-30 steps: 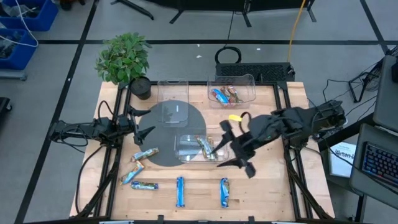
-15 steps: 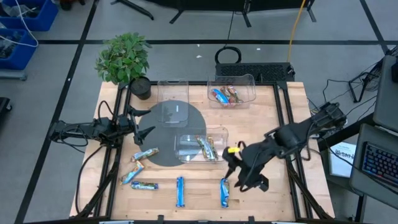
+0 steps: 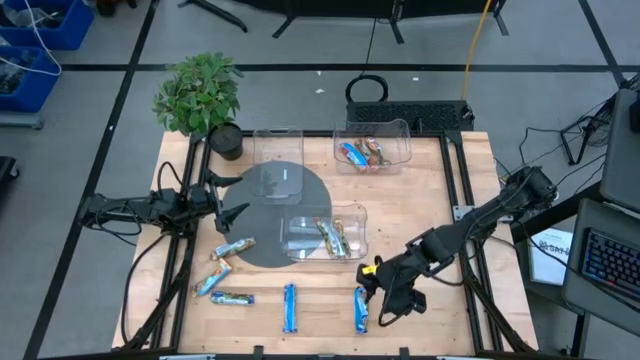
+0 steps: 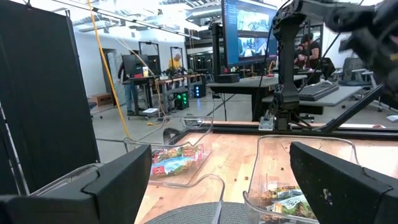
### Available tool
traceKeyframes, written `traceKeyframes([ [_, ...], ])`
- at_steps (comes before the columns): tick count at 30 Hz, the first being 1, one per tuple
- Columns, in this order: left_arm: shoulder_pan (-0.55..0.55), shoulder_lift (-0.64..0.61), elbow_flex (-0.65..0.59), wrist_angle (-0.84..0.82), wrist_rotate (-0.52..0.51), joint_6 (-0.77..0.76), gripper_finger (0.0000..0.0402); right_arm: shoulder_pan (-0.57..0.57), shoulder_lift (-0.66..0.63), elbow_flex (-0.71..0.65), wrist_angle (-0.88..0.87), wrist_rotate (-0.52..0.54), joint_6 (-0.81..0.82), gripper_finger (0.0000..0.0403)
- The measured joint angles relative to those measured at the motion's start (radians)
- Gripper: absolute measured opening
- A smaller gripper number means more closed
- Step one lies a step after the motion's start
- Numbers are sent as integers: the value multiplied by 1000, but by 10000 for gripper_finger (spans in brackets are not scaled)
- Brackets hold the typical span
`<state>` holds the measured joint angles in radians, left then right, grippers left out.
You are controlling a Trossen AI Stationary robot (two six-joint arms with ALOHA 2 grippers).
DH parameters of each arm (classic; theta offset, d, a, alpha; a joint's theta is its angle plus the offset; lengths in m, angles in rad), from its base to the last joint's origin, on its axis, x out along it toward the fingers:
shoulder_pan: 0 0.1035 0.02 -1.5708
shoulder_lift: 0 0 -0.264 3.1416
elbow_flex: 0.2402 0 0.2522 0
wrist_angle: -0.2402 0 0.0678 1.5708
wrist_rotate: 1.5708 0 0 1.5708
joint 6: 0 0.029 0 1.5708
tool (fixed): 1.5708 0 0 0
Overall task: Pick and place Granola Bars by type
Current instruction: Put the blue granola bar into the top left transparent bin
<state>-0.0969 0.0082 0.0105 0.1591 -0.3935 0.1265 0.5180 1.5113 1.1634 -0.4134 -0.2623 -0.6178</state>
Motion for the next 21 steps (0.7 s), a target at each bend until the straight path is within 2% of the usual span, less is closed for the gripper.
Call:
traceKeyframes([
  [4,0,0,0,0,0,0,379,-10,41,-59,50,-30,-54,256],
  [13,0,0,0,0,0,0,379,-48,180,-64,96,-108,-130,256],
  [21,0,0,0,0,0,0,379,-76,290,-64,167,-107,-174,256],
])
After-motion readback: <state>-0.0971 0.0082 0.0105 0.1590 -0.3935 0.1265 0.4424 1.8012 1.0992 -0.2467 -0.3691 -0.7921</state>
